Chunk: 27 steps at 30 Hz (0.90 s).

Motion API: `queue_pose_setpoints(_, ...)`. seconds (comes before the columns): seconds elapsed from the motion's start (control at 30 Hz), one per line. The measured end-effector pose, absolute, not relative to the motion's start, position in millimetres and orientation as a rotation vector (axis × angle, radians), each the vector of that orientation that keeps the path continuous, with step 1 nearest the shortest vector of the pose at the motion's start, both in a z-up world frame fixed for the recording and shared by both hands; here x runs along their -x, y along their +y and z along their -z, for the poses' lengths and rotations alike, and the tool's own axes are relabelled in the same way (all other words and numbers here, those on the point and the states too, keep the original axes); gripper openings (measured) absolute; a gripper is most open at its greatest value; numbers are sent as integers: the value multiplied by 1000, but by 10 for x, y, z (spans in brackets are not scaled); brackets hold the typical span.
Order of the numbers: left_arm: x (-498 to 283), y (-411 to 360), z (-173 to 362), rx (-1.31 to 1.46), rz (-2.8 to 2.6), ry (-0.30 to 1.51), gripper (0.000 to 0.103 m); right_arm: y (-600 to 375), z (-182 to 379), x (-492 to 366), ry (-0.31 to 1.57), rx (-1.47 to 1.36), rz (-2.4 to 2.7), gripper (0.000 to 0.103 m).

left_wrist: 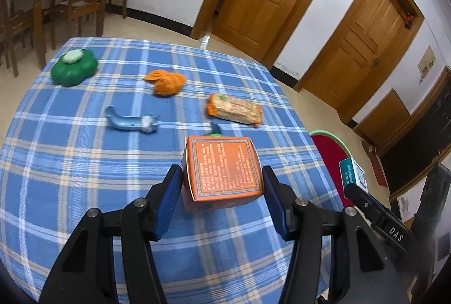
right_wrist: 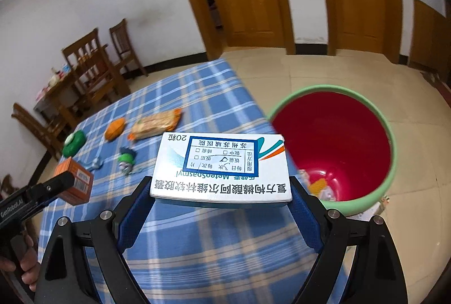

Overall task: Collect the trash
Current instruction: 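Carry the orange box and white medicine box over the red bucket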

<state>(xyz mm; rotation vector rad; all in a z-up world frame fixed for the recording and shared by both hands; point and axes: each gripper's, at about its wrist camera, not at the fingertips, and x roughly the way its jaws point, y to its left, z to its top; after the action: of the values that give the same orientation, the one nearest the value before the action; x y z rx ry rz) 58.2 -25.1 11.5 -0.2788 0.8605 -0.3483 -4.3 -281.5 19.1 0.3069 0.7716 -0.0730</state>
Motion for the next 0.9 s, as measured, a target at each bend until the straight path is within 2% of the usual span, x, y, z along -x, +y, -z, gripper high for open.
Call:
queue_pose_setpoints(0.8,-846,-1423,-311,128,495,886,57,-3949,52,-50,777,-453,251,93)
queue_pose_setpoints(0.9,-868,-1558,-317,113,509,890,57,-4043,62,-27,766,-466,258,98)
